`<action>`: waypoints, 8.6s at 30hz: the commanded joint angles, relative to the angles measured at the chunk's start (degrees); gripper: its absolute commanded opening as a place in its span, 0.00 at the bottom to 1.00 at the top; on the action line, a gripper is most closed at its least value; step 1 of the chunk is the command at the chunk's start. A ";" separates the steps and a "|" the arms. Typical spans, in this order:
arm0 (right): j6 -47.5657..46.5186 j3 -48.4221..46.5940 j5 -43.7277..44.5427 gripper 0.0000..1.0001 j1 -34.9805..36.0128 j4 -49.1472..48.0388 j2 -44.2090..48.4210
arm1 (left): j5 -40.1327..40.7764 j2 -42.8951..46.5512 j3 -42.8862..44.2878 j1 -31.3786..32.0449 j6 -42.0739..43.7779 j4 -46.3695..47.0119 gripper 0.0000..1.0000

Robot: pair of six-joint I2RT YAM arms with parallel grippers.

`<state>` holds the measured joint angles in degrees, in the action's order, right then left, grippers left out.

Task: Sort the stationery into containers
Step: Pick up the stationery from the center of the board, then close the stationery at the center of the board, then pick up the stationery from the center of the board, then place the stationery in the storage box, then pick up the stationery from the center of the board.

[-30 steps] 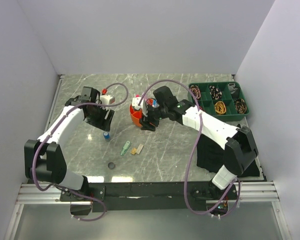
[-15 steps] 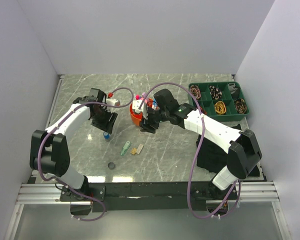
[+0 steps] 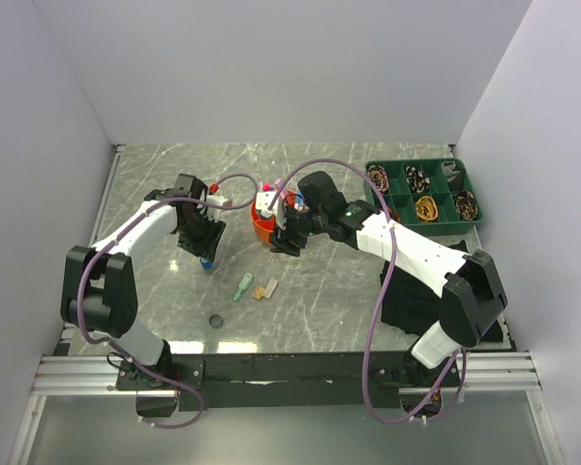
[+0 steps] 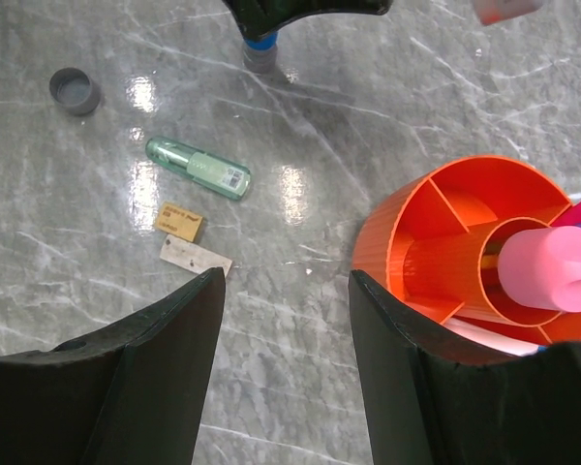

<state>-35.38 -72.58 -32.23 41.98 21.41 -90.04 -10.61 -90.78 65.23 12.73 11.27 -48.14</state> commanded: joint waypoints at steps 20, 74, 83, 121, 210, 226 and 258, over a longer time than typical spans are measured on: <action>1.98 0.68 1.55 0.61 -0.75 -4.09 1.36 | 0.68 -2.38 0.51 0.89 -0.98 -0.55 0.31; 8.31 14.57 10.26 0.60 -13.85 -8.23 13.05 | -10.04 22.84 -14.87 11.88 11.58 -12.59 0.01; 8.57 14.74 10.08 0.60 -13.94 -8.75 12.61 | -9.96 22.49 -15.57 12.05 12.02 -13.30 0.01; 9.62 19.22 10.17 0.60 -14.82 -11.65 14.36 | 1.37 17.66 -16.10 15.48 4.65 -5.39 0.01; -5.91 4.73 -6.60 0.62 -19.13 7.74 10.68 | 7.79 -12.25 45.34 13.12 3.32 -7.67 0.79; -49.95 -8.63 1.20 0.63 0.39 25.09 -12.08 | -5.20 14.22 7.30 -14.38 -5.12 1.21 0.86; -53.21 -17.60 9.02 0.45 12.16 32.55 -30.28 | -16.37 27.24 5.00 -26.71 -8.19 -2.22 0.88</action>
<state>-87.96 -88.33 -25.93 52.56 49.56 -118.41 -24.88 -65.39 70.76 -13.69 3.70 -50.52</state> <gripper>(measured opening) 0.464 0.876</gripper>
